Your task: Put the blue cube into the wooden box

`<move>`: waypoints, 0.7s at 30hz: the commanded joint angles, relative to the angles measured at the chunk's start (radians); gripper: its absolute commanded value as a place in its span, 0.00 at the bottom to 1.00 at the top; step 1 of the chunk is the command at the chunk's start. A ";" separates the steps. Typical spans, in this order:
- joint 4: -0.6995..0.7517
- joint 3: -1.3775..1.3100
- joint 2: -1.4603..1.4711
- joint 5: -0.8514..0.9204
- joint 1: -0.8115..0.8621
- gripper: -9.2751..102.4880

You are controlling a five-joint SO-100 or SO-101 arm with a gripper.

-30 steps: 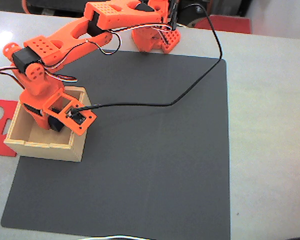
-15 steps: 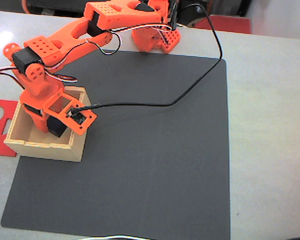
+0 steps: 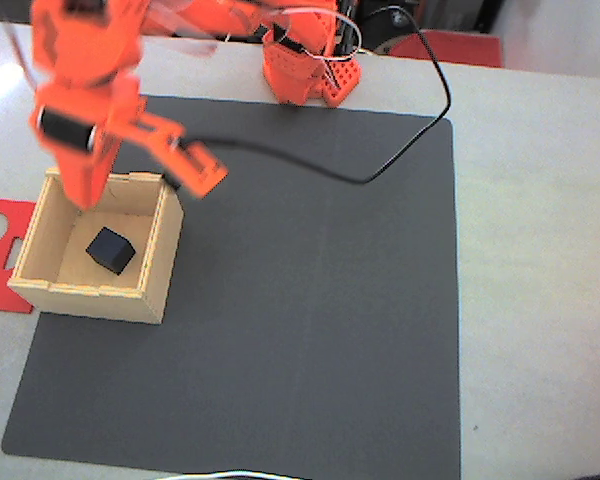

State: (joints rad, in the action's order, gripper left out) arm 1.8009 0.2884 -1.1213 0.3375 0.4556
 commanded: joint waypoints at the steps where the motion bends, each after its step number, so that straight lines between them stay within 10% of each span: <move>1: 0.006 -0.006 -0.172 0.002 -0.031 0.08; 15: -0.003 0.316 -0.957 0.138 -0.287 0.08; 21: -0.272 1.066 -1.612 0.224 -0.319 0.08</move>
State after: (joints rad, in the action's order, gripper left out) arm 1.6705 0.9618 -2.4022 0.5262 0.1365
